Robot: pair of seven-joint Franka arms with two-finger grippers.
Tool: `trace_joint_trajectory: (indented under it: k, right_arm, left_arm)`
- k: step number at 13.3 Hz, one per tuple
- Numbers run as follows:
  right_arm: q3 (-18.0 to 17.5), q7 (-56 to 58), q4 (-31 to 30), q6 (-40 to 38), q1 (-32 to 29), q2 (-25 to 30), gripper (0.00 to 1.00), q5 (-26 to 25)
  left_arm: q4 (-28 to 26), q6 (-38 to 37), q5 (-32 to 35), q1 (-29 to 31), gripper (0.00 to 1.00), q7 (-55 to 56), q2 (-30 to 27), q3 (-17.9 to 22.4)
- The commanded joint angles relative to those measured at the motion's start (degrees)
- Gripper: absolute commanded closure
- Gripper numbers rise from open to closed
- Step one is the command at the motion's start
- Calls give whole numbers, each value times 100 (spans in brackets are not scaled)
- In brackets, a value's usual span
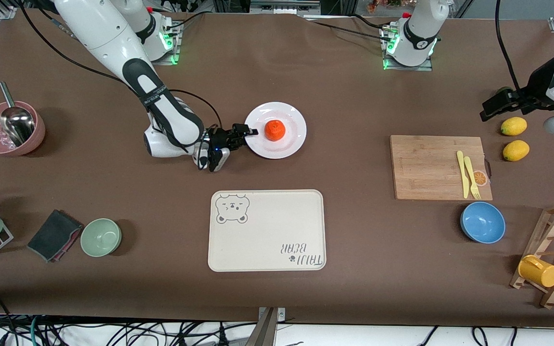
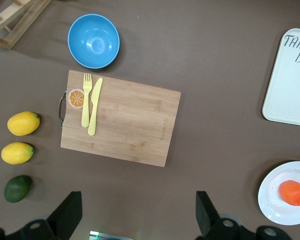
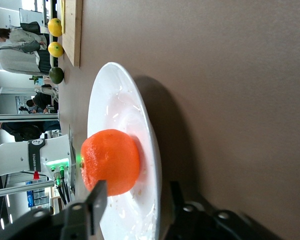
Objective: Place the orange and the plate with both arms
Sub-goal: 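Grip the white plate rim with the right gripper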
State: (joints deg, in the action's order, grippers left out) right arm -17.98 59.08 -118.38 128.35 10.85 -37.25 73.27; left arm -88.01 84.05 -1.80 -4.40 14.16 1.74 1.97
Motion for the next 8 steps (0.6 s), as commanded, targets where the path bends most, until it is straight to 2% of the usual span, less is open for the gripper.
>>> trace_joint_trajectory:
  k: [1,3,6,8]
  right_arm:
    - [-22,77,87,85,66,-151,87,126]
    - [-13,94,122,85,58,-221,90,109]
    - [-21,77,201,59,58,-213,100,109]
    - [-22,-19,358,50,58,-204,100,109]
  left_arm:
    - [152,-257,56,18,0,-124,81,-4]
    - [144,-276,56,18,0,-89,81,-3]
    - [144,-276,30,27,0,-89,81,23]
    - [161,-276,-101,175,0,-124,64,32]
